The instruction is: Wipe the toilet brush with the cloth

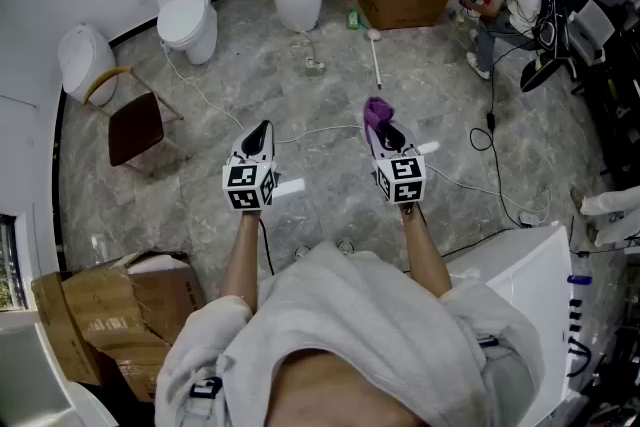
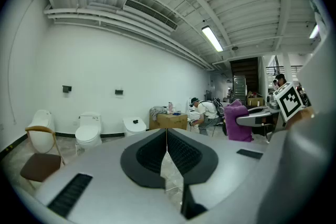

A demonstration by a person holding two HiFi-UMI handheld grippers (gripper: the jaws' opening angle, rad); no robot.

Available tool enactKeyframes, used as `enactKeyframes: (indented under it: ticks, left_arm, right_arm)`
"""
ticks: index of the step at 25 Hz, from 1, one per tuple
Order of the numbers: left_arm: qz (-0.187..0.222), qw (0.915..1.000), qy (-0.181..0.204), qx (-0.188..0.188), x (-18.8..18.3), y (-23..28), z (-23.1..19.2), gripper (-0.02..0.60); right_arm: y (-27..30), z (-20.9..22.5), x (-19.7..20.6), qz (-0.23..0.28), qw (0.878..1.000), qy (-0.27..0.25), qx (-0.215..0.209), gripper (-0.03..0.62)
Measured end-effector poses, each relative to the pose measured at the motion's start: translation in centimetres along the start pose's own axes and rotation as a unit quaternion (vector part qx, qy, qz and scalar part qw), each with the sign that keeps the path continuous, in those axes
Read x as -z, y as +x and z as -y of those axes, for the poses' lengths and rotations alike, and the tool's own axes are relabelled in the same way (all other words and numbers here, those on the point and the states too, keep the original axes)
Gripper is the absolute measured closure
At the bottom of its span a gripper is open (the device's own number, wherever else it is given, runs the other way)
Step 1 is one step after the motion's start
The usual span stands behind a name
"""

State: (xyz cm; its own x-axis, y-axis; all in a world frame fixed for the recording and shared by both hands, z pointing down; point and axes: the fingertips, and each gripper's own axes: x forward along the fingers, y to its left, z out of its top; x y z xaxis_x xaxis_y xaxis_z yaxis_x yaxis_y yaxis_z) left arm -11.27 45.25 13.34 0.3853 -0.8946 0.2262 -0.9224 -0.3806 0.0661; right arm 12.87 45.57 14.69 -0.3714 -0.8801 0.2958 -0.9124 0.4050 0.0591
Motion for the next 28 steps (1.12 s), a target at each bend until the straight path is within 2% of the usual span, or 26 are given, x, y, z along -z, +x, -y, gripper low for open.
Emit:
enactKeyframes:
  ticks: [14, 28]
  left_arm:
    - [-0.009, 0.9999, -0.009, 0.001, 1.4, -0.8, -1.3, 0.56]
    - [-0.024, 0.9992, -0.017, 0.028, 3.1, -1.1, -6.1, 0.56]
  right_arm:
    - [0.6, -1.7, 0.3, -0.011, 1.0, -0.002, -0.007, 0.487]
    - [3.4, -6.8, -0.1, -0.023, 1.0, 0.003, 0.0, 0.487]
